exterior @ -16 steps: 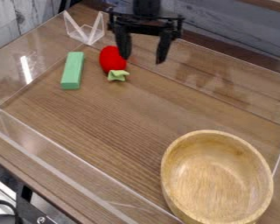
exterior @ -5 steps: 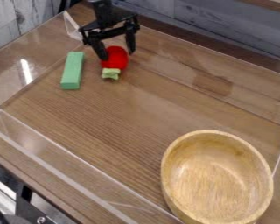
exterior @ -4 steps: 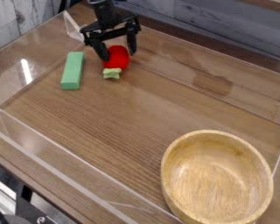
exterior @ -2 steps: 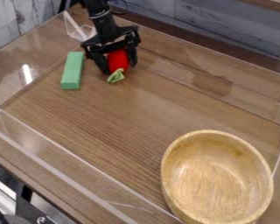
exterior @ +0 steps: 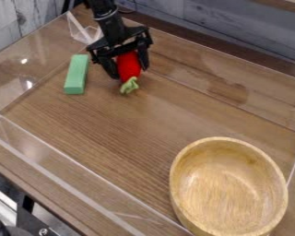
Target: Move the red object to the right side of the table
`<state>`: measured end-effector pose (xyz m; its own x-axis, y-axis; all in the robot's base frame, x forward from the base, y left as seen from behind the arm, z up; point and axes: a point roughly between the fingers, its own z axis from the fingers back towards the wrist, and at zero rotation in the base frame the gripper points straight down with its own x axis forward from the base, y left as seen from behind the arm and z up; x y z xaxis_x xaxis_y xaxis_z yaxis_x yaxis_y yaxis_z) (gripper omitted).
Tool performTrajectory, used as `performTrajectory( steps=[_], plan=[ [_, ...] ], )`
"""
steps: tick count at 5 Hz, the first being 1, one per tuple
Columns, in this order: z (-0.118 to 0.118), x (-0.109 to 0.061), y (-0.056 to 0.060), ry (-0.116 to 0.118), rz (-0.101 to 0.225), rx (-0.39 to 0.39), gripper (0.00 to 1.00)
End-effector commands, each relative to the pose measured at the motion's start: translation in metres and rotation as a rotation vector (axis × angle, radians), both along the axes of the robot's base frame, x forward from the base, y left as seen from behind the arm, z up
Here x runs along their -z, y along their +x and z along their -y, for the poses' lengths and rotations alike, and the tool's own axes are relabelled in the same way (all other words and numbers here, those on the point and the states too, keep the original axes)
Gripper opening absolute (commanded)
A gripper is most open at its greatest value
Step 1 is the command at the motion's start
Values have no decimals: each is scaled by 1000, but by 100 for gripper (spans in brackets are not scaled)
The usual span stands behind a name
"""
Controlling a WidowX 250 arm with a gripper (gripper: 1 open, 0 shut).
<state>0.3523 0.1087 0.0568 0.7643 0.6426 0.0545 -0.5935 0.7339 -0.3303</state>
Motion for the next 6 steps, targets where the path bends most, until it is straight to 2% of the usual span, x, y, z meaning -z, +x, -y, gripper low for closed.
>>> performTrajectory(
  steps=[1,3,5,6],
  plan=[
    [-3,-29,12,31,90,41,100],
    [24,-13,13,56,58,173,100],
    [37,6,10,93,15,145,100],
    [25,13,12,103,6,145,100]
  ],
)
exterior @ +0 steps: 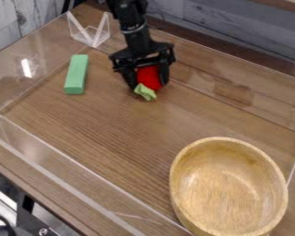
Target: Move the red object to the right side of the table
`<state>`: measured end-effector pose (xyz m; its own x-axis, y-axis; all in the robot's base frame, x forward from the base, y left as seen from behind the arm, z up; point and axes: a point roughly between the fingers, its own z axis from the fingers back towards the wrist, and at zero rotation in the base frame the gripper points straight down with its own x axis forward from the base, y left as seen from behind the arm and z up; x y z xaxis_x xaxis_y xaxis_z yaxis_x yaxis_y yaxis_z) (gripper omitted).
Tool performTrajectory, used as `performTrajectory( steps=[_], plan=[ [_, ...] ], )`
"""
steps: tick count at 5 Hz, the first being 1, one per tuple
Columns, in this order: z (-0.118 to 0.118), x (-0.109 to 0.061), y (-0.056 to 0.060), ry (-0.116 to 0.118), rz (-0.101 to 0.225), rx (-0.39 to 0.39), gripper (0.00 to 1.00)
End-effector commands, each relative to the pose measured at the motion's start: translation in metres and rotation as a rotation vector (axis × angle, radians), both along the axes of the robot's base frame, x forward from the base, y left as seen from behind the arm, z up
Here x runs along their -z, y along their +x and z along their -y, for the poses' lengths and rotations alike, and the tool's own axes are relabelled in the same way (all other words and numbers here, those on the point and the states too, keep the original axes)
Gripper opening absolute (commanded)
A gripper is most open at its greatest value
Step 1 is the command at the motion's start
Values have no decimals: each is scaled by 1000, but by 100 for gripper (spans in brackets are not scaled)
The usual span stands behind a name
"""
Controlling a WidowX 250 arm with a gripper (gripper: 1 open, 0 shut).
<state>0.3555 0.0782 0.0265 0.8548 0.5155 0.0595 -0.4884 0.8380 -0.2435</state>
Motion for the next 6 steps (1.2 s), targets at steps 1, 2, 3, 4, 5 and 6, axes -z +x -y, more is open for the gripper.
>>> performTrajectory(
  steps=[1,2,3,4,5,6],
  plan=[
    [-18,-17,10,29,51,9,0],
    [-17,-28,7,28,46,51,0],
    [-16,-35,4,26,30,85,100],
    [-6,-37,14,24,22,92,100],
    [3,-31,22,34,10,106,100],
    [-1,-29,18,47,-6,115,100]
  ],
)
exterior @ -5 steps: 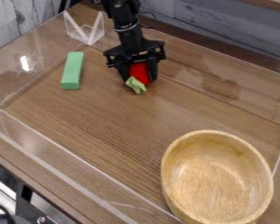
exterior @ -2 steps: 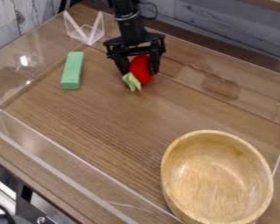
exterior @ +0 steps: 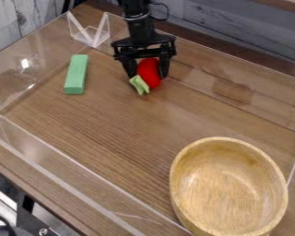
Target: Move the red object to the right side of the table
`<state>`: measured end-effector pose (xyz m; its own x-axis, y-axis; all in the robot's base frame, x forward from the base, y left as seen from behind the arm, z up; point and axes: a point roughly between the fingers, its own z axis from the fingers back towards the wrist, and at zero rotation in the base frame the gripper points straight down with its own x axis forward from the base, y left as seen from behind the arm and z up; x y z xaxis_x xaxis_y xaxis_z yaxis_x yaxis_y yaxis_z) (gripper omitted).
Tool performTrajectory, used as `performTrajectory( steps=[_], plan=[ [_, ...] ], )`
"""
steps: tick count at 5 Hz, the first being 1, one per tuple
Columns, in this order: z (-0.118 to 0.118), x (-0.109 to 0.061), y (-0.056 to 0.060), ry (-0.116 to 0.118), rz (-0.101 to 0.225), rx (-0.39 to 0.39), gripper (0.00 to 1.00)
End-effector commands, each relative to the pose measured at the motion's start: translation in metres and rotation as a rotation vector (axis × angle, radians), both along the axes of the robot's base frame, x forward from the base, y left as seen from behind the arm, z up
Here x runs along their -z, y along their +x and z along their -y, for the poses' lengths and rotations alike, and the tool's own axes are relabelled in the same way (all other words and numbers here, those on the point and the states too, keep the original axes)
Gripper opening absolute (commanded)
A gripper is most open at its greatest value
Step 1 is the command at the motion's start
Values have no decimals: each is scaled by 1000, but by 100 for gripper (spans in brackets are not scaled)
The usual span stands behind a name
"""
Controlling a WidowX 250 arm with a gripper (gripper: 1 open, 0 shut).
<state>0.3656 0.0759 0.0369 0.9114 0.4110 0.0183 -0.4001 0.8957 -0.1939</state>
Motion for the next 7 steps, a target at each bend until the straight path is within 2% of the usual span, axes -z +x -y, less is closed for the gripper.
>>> performTrajectory(
  steps=[1,2,3,4,5,6,7],
  plan=[
    [-8,-18,3,27,42,7,100],
    [-17,-13,5,35,31,14,100],
    [-25,-9,8,38,23,19,0],
    [-32,-7,8,35,12,24,100],
    [-26,-13,5,33,3,54,0],
    [-19,-19,1,30,-5,84,0],
    [1,-16,6,29,-19,123,100]
  ],
)
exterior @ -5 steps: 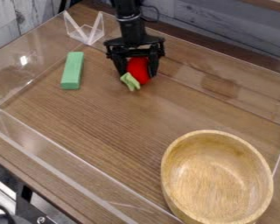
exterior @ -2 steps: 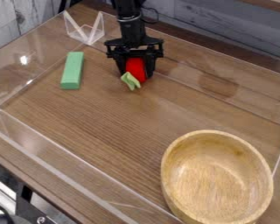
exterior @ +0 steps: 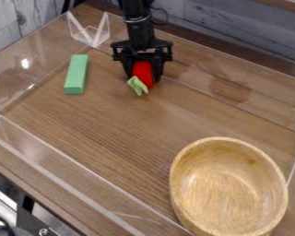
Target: Move the red object to the right side of the table
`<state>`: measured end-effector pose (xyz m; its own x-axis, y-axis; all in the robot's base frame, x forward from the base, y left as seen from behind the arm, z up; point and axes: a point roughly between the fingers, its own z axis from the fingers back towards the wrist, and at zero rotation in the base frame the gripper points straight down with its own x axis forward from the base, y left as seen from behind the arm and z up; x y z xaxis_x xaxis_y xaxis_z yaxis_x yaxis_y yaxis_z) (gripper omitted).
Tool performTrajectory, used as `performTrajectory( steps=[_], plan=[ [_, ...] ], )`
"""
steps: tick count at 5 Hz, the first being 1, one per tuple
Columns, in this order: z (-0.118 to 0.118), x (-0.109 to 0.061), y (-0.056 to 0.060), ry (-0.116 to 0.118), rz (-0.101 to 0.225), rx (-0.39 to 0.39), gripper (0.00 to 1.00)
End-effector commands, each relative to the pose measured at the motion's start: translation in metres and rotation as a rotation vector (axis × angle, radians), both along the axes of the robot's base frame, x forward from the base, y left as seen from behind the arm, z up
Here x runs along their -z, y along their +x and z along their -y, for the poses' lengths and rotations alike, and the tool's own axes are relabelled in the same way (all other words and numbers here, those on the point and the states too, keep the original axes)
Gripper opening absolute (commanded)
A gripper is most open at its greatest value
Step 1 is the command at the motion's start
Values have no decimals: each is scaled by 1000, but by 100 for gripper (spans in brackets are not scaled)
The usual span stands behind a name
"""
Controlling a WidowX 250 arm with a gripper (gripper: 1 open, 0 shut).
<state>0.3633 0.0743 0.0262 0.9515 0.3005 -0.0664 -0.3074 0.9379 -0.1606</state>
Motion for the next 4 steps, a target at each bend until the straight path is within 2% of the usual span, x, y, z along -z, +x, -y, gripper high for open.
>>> performTrajectory(
  steps=[1,2,4],
  plan=[
    [21,-24,13,18,64,44,100],
    [21,-25,7,12,63,29,0],
    [45,-72,9,11,145,26,0]
  ],
)
